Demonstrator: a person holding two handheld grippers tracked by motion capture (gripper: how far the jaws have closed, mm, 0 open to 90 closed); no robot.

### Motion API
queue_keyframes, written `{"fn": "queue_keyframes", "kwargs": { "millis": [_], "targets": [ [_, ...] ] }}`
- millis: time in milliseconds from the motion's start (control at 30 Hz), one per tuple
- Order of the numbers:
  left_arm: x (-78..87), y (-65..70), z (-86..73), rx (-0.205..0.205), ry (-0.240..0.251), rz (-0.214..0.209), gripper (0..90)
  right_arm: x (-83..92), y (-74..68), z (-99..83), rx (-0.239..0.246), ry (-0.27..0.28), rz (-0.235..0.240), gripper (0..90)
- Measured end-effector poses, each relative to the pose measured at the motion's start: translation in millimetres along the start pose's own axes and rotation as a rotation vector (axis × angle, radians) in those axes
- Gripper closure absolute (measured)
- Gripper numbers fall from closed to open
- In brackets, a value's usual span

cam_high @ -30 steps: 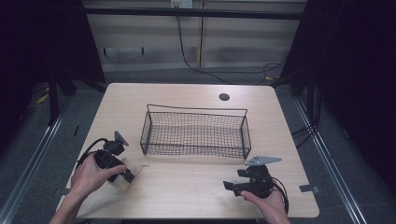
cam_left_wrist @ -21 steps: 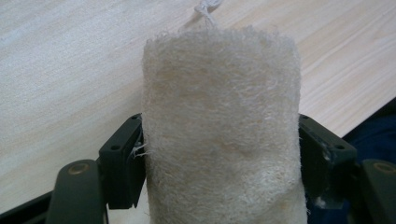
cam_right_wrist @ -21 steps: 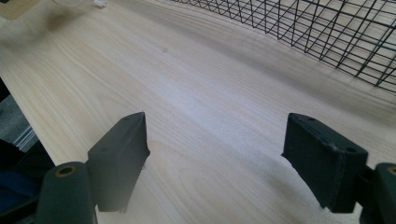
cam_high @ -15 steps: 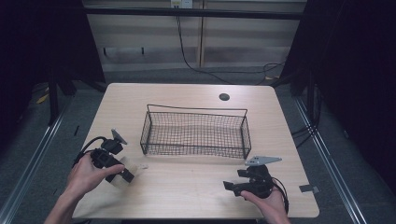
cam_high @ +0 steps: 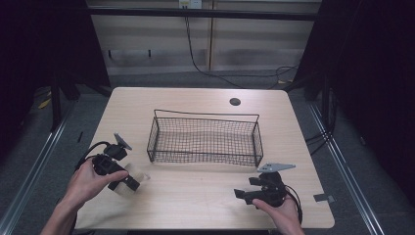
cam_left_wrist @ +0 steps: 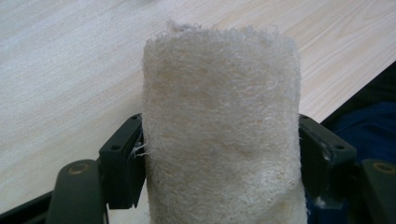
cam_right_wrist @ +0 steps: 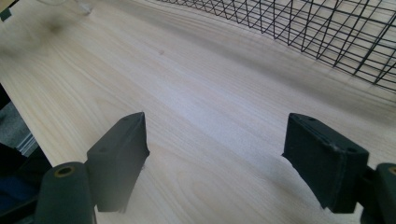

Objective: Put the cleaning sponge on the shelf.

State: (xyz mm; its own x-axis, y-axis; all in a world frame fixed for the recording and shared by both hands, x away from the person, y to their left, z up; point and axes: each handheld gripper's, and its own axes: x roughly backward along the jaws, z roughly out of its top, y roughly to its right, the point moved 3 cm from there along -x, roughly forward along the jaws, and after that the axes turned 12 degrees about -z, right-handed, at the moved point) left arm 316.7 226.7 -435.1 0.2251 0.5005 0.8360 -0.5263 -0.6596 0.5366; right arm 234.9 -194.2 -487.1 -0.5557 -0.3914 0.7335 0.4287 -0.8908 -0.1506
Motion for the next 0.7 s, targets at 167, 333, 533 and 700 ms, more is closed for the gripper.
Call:
{"fn": "queue_keyframes", "kwargs": {
  "millis": [167, 333, 533, 700],
  "targets": [
    [6.2, 4.1, -1.0, -0.012, 0.004, -0.002, 27.7, 1.6, 0.2, -0.6, -0.002, 0.004, -0.001, 21.1],
    [5.9, 6.2, -0.8, -0.016, -0.014, 0.008, 27.7, 1.2, -0.4, -1.1, 0.002, 0.0, -0.001, 21.0],
    [12.2, 12.3, 2.4, -0.023, -0.001, -0.02, 27.7, 1.0, -1.7, -1.2, 0.007, -0.002, 0.003, 21.0],
    [17.4, 14.8, 5.7, -0.035, -0.005, -0.029, 27.7, 1.2, -2.0, -1.2, 0.01, -0.003, 0.003, 20.9]
  ]
}}
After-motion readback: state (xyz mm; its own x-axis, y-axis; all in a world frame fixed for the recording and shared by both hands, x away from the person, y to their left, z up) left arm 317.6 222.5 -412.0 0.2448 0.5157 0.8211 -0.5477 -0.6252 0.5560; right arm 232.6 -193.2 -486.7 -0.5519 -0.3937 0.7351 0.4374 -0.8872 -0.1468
